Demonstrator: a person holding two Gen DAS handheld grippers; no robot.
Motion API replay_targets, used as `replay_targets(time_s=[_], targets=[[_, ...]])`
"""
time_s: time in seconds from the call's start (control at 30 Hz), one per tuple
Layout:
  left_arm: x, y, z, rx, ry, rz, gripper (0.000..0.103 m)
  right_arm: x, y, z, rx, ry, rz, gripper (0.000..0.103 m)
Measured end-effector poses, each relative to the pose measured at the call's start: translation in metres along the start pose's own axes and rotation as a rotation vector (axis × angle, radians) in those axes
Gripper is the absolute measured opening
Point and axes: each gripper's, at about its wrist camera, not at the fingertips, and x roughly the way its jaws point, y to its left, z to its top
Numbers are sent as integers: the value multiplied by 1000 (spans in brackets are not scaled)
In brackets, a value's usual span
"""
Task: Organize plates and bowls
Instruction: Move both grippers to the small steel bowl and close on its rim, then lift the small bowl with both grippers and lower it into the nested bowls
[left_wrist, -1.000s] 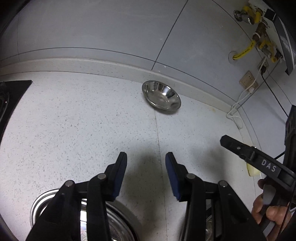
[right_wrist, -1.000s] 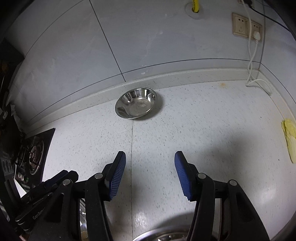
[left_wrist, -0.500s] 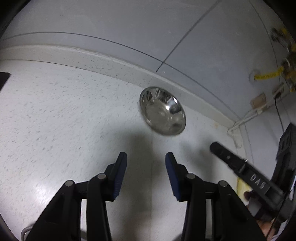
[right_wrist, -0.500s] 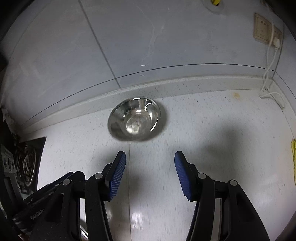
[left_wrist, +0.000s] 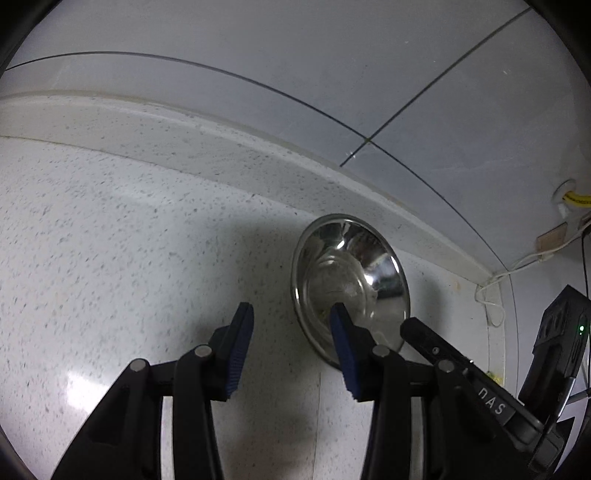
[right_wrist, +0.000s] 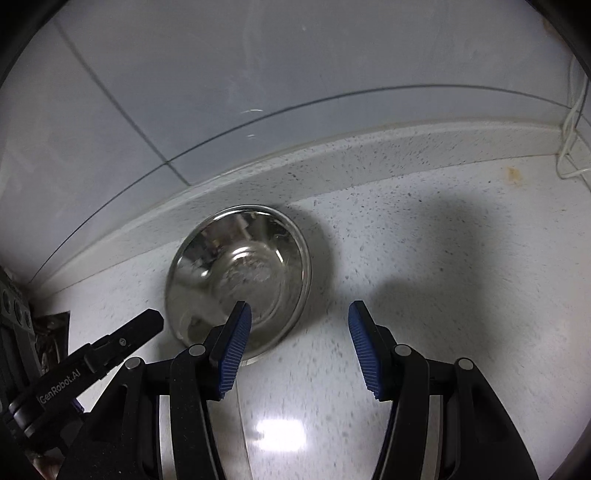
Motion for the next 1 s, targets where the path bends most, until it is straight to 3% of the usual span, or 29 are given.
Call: replay_targets(time_s=[0.13, 0.2, 0.3, 0.33, 0.5, 0.57, 0.8, 1.0], targets=[[17, -7, 8, 25, 18, 27, 42, 18, 1, 8, 4, 13, -22, 48], [22, -8, 9, 22, 30, 33, 42, 25, 1, 8, 6, 21, -26, 40], [31, -10, 12, 23, 44, 18, 41, 32, -2, 8, 21, 31, -25, 19], [34, -10, 13, 15, 57, -8, 38, 34, -2, 8, 26, 35, -12, 11], [21, -9, 12, -21, 26, -92, 19, 21, 5, 7, 42, 6, 2, 10], [3, -9, 11, -55, 13, -131, 14, 4, 6, 7, 48, -20, 23, 10], [-86, -44, -3, -17, -68, -181, 14, -84, 21, 1, 22, -132, 75, 10], [-188, -83, -55, 48, -117, -248, 14, -190, 32, -39, -13, -236, 79, 10]])
